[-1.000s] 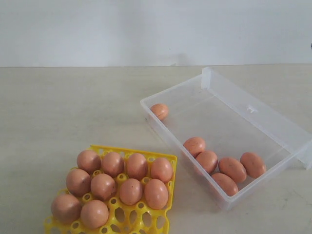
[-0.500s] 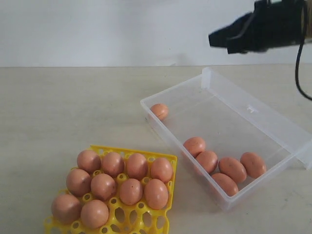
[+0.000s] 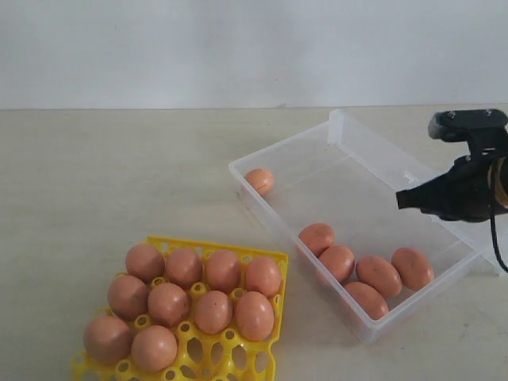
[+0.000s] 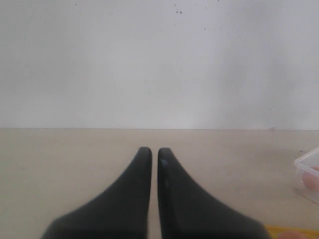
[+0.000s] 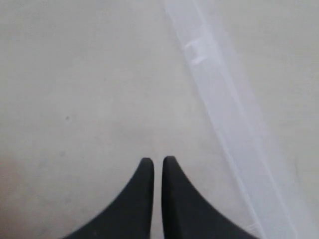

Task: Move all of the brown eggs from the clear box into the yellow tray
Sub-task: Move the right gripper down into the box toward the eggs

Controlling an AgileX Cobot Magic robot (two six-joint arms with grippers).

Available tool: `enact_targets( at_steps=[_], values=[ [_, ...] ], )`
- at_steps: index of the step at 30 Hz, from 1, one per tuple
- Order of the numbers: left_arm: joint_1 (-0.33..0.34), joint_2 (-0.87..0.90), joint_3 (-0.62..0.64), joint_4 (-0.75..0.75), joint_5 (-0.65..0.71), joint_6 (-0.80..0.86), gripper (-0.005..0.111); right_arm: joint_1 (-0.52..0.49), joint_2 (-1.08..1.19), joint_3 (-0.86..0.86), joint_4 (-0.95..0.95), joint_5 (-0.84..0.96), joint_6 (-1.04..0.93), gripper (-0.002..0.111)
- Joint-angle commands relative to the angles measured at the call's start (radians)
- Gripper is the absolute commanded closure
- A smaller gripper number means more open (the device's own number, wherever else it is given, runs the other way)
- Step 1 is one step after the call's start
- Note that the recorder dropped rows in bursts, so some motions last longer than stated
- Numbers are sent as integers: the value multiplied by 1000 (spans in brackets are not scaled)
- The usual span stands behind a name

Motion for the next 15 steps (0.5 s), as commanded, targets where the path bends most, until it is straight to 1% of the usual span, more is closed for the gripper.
enact_targets(
  at_steps=[1,3,4,5,7,8,9,11,12,14,15],
  values=[
    [1,-4,-3,-3,-4,-7,103,-6,-76,-54,2,-191,38,99],
    [1,-4,-3,-3,-2,-7,103,4,-76,-85,2,-415,73,82],
    [1,-4,-3,-3,1,-7,103,18,-76,-93,2,-481,104,74],
    [1,-4,-3,-3,-1,-7,103,40,-73,-100,2,-502,153,65],
    [1,-4,-3,-3,-1,-7,103,100,-66,-103,2,-482,234,51],
    [1,-4,-3,-3,-1,-7,103,114,-66,-103,2,-478,247,50],
    [1,-4,-3,-3,-1,-7,103,129,-66,-103,2,-489,305,50],
    [1,-4,-3,-3,-1,-7,103,131,-66,-103,2,-540,395,50],
    [1,-4,-3,-3,-1,-7,103,131,-66,-103,2,-544,395,50],
    [1,-4,-3,-3,-1,-7,103,131,-66,-100,2,-483,395,50],
    [1,-4,-3,-3,-1,-7,103,131,-66,-88,2,-412,395,50]
  ],
)
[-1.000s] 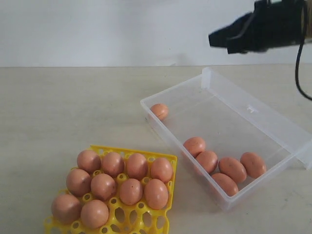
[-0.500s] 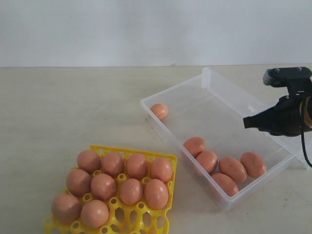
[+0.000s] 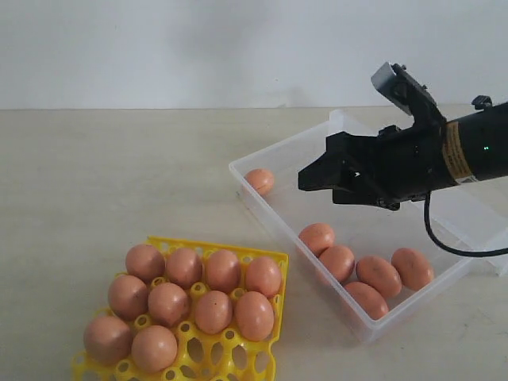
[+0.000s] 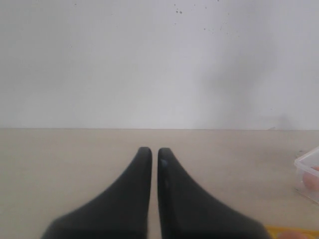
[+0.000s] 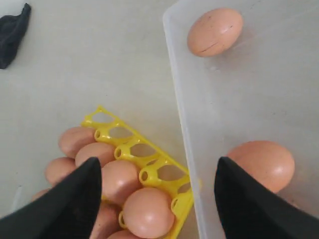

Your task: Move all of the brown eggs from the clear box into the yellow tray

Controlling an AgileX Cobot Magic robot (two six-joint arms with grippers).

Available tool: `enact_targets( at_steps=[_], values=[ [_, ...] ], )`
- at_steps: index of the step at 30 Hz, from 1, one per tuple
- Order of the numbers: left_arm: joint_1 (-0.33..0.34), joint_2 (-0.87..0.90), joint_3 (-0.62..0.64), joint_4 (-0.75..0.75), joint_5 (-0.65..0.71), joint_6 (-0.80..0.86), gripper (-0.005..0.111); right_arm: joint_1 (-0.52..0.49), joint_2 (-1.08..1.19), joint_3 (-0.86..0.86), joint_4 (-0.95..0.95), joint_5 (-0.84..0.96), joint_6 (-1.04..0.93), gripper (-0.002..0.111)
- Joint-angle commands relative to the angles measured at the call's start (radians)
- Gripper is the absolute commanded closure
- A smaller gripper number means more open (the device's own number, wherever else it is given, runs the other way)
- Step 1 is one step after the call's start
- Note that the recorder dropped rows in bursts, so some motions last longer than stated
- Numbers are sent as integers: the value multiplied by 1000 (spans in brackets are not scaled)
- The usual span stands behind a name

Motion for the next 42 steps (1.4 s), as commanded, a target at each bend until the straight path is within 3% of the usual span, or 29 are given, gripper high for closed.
enact_targets(
  at_steps=[1,11,17,21,25,30,42],
  values=[
    [1,-4,-3,-3,-1,-7,103,-2,0,29,-2,153,14,50],
    [1,-4,-3,-3,-3,-7,103,-2,0,150,-2,175,14,50],
    [1,-4,-3,-3,-3,-7,103,-2,0,150,133,271,0,50],
    [1,-4,-3,-3,-3,-7,103,22,98,132,247,236,-1,50],
    [1,-4,-3,-3,-3,-7,103,45,253,75,300,79,-1,50],
    [1,-4,-3,-3,-3,-7,103,45,340,35,350,90,-1,50],
    [1,-4,-3,-3,-3,-7,103,45,359,-99,358,28,-477,50]
  ],
)
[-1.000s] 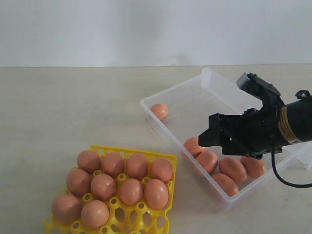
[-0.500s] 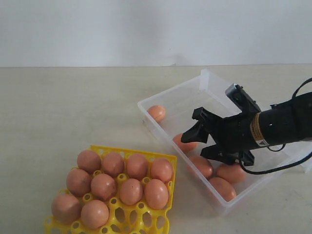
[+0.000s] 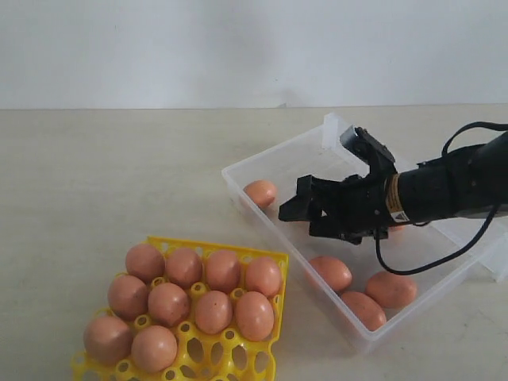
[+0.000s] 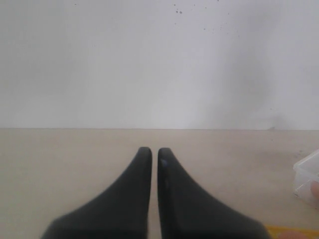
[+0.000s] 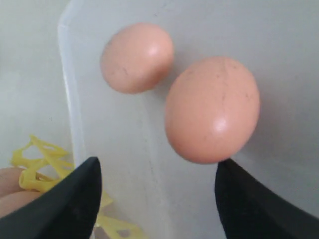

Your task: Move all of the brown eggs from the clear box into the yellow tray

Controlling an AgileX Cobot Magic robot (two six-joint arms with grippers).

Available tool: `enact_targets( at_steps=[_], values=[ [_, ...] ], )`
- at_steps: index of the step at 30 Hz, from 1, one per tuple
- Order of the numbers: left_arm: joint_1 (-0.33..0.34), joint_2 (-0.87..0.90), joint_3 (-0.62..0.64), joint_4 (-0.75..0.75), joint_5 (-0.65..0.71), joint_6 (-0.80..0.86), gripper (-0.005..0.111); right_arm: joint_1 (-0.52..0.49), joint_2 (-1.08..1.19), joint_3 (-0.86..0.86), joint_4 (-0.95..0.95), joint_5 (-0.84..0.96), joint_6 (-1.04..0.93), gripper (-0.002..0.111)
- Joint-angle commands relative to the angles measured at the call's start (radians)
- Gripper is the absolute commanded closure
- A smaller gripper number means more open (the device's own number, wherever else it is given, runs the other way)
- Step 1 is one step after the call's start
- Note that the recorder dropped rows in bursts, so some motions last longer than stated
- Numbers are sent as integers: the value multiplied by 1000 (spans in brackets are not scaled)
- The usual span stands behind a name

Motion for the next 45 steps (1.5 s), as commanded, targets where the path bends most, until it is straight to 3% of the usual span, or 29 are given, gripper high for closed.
enact_targets(
  at_steps=[1,6,12,18,28,39,45],
  values=[
    [1,-4,-3,-3,-3,-7,103,0,-1,-55,-74,-19,-154,50],
    [1,-4,-3,-3,-3,-7,103,-2,-10,-132,-275,-97,-200,50],
    [1,-4,-3,-3,-5,-7,103,-2,-14,-196,-289,64,-175,50],
    [1,-4,-3,-3,-5,-7,103,-2,-14,-196,-289,67,-93,50],
    [1,-4,-3,-3,-5,-7,103,1,-14,-196,-382,41,-396,50],
    [1,-4,-3,-3,-4,-7,103,78,-14,-196,-383,65,-309,50],
    [1,-4,-3,-3,-4,-7,103,102,-14,-196,-383,176,-215,50]
  ],
)
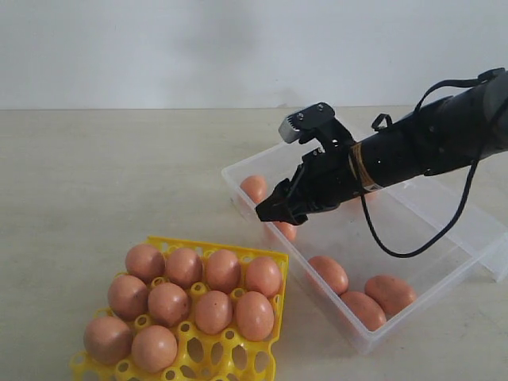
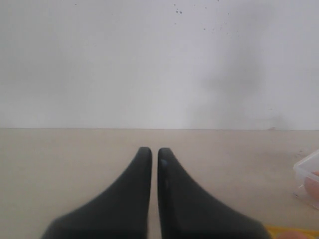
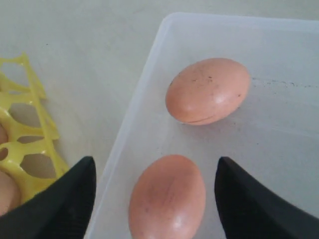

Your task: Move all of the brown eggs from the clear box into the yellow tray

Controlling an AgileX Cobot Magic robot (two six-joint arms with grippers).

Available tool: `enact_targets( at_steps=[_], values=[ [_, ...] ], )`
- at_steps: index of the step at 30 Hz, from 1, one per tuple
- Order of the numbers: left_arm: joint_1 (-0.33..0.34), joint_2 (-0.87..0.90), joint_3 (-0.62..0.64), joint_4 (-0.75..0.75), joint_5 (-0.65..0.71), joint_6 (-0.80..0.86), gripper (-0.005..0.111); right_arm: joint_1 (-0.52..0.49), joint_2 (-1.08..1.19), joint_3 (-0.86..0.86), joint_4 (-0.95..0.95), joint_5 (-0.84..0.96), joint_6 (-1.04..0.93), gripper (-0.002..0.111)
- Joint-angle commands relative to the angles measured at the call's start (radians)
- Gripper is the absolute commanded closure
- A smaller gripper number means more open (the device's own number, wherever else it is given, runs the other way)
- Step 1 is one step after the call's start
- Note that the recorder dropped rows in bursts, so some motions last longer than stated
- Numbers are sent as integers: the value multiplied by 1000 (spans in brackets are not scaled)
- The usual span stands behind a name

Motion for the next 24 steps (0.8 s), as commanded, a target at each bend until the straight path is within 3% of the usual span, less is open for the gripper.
enact_targets(
  at_steps=[1,17,24],
  values=[
    [1,-4,-3,-3,-4,-7,103,6,-10,-4,-5,86,77,50],
    [1,-4,-3,-3,-6,-7,103,6,-10,-8,94,143,72,50],
    [1,-4,-3,-3,-6,-7,103,6,-14,-64,96,81,78,50]
  ],
)
